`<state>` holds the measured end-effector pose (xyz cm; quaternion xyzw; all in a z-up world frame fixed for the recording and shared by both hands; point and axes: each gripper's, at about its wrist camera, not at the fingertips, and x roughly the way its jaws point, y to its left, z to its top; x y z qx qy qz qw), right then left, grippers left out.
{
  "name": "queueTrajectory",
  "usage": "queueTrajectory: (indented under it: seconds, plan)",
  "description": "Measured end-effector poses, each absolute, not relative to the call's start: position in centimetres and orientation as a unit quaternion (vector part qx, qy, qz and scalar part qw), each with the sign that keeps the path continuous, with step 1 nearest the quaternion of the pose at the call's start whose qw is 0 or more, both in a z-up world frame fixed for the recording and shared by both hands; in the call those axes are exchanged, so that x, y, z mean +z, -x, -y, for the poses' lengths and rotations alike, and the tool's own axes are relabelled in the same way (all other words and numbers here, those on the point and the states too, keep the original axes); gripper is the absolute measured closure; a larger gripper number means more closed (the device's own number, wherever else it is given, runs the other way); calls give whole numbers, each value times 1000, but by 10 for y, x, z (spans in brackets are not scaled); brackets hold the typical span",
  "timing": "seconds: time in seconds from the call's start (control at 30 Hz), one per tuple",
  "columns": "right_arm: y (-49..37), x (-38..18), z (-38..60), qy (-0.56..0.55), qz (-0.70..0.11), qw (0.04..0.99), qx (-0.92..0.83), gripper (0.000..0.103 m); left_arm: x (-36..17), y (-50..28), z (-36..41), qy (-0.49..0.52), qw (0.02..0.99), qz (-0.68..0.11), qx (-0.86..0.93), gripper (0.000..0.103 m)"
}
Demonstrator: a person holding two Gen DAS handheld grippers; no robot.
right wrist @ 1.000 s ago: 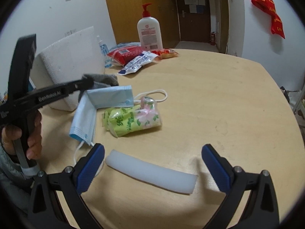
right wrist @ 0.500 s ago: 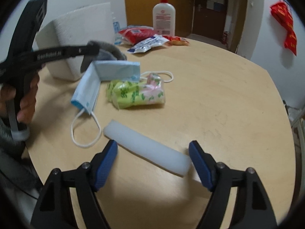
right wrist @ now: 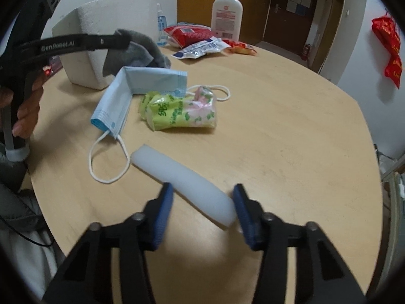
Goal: Organize soft objects
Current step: 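Close left gripper on the grey sock while right gripper reaches the white foam strip, then lift the grey sock with left gripper while right gripper closes on the foam strip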
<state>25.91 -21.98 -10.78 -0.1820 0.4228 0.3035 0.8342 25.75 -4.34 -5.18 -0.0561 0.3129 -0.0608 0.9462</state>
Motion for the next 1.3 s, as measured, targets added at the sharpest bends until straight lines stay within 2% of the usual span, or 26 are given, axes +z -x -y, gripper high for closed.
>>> queueTrajectory:
  seconds: [0.1, 0.13, 0.27, 0.4, 0.7, 0.77, 0.83, 1.3]
  plan:
    - [-254, -105, 221, 201, -427, 831, 293, 68, -51, -256, 44, 57, 947, -312, -62, 98]
    - [-253, -105, 222, 204, -430, 830, 290, 76, -51, -256, 44, 59, 947, -311, -62, 98]
    - [-241, -99, 228, 201, -447, 820, 296, 84, -49, -254, 44, 62, 947, -310, -61, 98]
    - [-223, -100, 232, 188, -469, 804, 313, 83, -48, -250, 44, 62, 948, -306, -64, 98]
    - [-213, -94, 228, 242, -422, 810, 327, 81, -43, -242, 44, 63, 950, -299, -64, 98]
    - [-221, -96, 226, 261, -415, 806, 332, 69, -42, -242, 42, 64, 950, -299, -64, 98]
    - [-230, -98, 225, 275, -409, 801, 340, 63, -39, -240, 38, 66, 951, -295, -61, 98]
    - [-243, -106, 213, 311, -416, 746, 416, 63, -23, -229, 29, 71, 955, -280, -66, 98]
